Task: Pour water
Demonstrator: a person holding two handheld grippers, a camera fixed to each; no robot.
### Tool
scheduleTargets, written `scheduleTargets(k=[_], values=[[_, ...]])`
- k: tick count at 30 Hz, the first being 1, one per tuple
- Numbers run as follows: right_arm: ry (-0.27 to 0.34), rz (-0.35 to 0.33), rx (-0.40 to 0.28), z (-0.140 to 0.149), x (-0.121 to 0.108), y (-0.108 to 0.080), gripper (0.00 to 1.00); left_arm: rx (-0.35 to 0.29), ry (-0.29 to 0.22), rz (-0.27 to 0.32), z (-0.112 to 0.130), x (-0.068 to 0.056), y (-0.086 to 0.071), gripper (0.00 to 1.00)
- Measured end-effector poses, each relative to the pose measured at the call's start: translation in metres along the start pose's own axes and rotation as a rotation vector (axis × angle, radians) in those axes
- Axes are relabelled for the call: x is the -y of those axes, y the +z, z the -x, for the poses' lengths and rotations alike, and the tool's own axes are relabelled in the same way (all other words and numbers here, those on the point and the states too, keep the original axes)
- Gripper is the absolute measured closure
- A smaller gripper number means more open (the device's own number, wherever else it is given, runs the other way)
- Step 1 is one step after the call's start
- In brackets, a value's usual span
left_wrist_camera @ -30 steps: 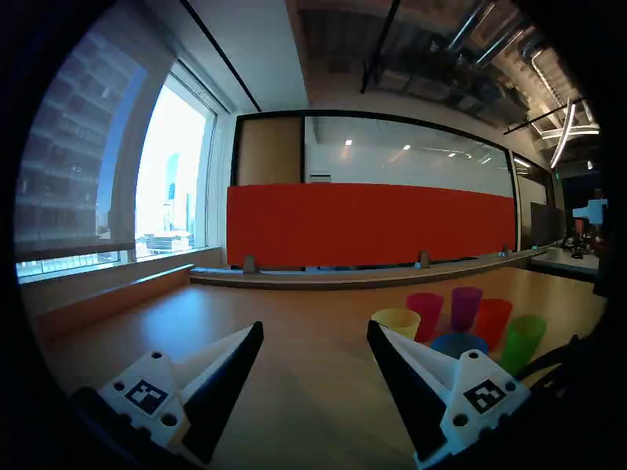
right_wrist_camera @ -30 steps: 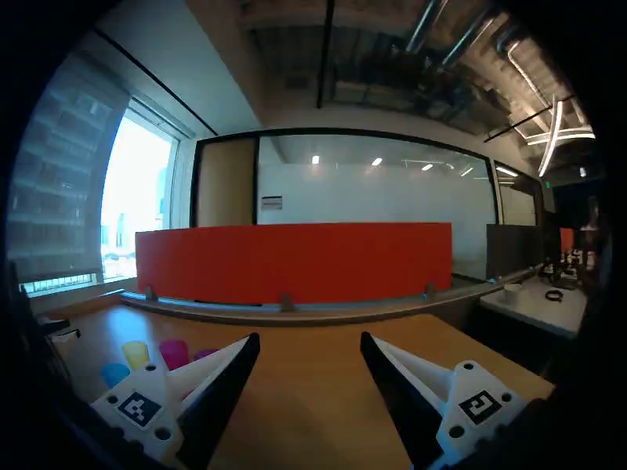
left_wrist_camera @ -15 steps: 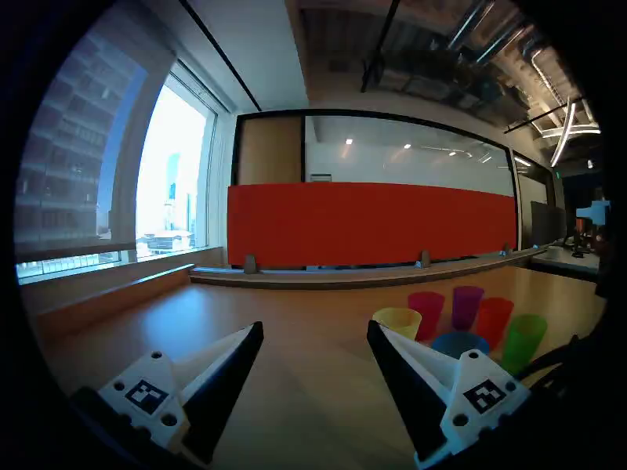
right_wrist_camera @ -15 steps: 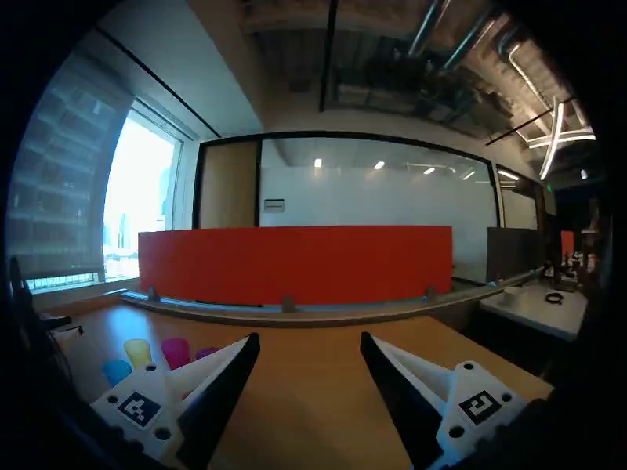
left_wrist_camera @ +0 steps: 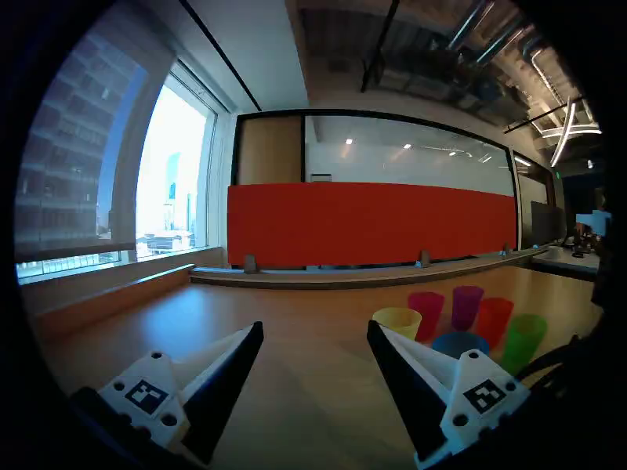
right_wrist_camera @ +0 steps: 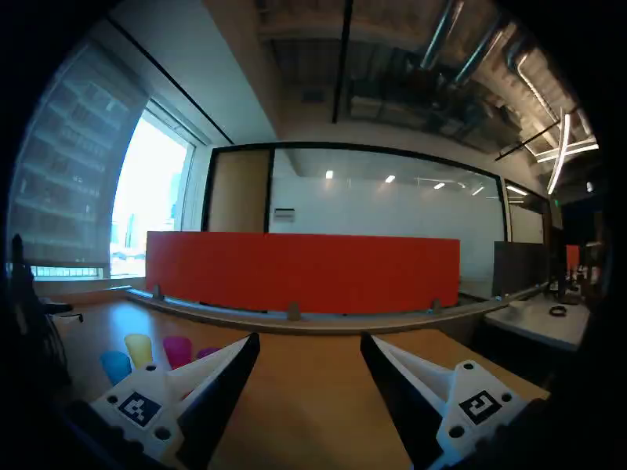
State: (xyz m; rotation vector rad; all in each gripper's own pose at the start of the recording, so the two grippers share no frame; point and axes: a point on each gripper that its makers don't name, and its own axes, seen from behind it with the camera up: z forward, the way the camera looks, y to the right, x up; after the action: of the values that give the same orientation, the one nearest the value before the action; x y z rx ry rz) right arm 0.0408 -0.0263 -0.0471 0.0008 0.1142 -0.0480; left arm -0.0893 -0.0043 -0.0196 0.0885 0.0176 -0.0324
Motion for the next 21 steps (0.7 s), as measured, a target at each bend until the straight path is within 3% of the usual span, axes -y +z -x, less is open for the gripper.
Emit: scheduleTargets(k=[8, 21], values=[[0.001, -0.016, -0.02, 0.021, 0.009, 0.008, 0.01, 0.0, 0.0, 0.0, 0.0, 0.001, 0.0, 0.01], [0.078, -0.005, -0.01, 0.049, 0.007, 0.018, 0.0, 0.0, 0.0, 0.0, -0.001, 0.0, 0.001, 0.01]])
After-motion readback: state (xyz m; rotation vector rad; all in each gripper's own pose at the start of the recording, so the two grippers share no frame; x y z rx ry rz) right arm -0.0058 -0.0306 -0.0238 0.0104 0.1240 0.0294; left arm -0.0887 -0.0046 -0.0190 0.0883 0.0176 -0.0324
